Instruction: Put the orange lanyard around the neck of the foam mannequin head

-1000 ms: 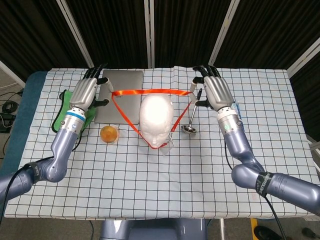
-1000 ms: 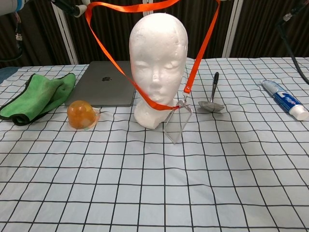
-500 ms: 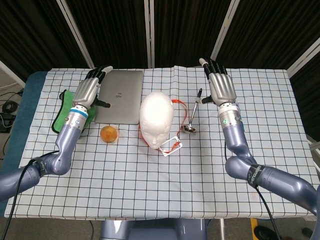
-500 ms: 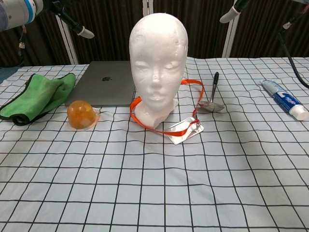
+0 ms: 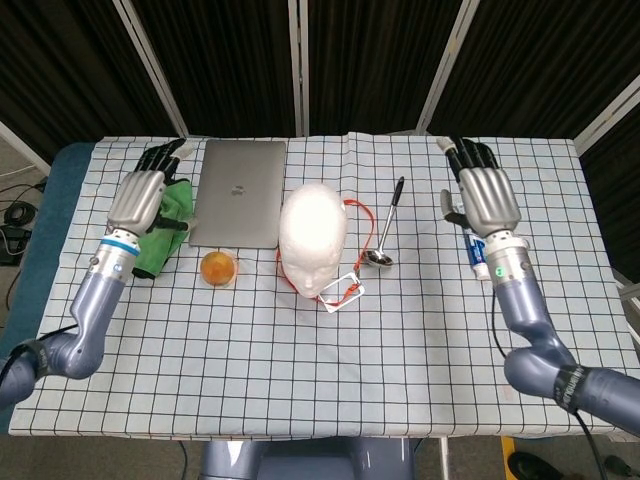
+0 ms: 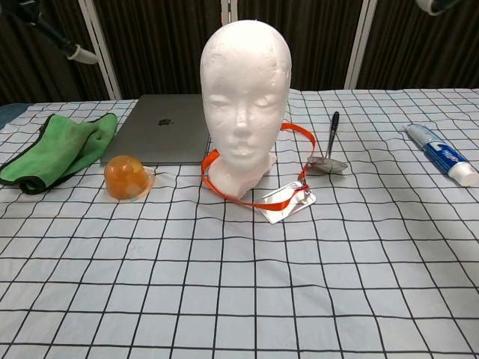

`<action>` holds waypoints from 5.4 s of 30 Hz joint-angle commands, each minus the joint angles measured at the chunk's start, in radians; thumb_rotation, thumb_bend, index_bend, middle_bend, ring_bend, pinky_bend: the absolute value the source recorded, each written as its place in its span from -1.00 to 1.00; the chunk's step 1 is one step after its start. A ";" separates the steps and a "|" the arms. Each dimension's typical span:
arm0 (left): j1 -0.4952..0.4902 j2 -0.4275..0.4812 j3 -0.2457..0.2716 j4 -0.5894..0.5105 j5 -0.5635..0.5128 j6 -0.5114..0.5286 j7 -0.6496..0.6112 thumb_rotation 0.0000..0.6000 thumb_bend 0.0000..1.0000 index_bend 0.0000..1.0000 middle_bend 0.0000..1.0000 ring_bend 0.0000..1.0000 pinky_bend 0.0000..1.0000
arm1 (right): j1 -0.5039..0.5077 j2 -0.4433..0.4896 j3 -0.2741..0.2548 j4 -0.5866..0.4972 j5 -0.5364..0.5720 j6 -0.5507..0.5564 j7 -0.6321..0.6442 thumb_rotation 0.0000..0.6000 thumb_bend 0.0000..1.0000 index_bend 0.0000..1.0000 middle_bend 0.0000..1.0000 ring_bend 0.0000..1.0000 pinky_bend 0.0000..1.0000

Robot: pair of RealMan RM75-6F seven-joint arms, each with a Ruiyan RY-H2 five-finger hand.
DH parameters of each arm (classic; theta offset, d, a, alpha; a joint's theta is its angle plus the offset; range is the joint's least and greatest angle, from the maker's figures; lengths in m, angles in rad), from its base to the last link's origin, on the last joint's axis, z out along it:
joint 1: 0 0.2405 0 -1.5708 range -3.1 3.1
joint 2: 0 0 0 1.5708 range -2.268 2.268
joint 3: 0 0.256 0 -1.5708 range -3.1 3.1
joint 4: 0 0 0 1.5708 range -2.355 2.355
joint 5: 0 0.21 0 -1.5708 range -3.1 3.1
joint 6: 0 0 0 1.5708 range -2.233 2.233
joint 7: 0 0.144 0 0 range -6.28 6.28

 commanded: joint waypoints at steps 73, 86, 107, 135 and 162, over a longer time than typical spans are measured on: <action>0.438 0.108 0.174 -0.226 0.237 0.357 0.115 1.00 -1.00 -1.00 -1.00 -1.00 -1.00 | -0.082 -0.490 -0.215 0.250 -0.432 -0.261 0.043 1.00 0.71 -0.74 -0.85 -1.00 -1.00; 0.441 0.108 0.167 -0.225 0.236 0.342 0.109 1.00 -0.97 -1.00 -1.00 -1.00 -1.00 | -0.066 -0.492 -0.231 0.233 -0.388 -0.295 0.003 1.00 0.71 -0.73 -0.79 -1.00 -1.00; 0.444 0.107 0.162 -0.225 0.239 0.327 0.112 1.00 -0.97 -1.00 -1.00 -1.00 -1.00 | -0.020 -0.308 -0.314 -0.010 -0.421 -0.426 0.041 1.00 0.71 -0.58 -0.63 -0.98 -1.00; 0.448 0.104 0.159 -0.231 0.243 0.325 0.125 1.00 -0.97 -1.00 -1.00 -1.00 -1.00 | -0.015 -0.237 -0.337 -0.103 -0.478 -0.374 0.055 1.00 0.71 -0.58 -0.63 -0.98 -1.00; 0.447 0.102 0.158 -0.228 0.243 0.314 0.126 1.00 -0.97 -1.00 -1.00 -1.00 -1.00 | -0.030 -0.209 -0.430 -0.130 -0.543 -0.397 0.059 1.00 0.71 -0.58 -0.63 -0.98 -1.00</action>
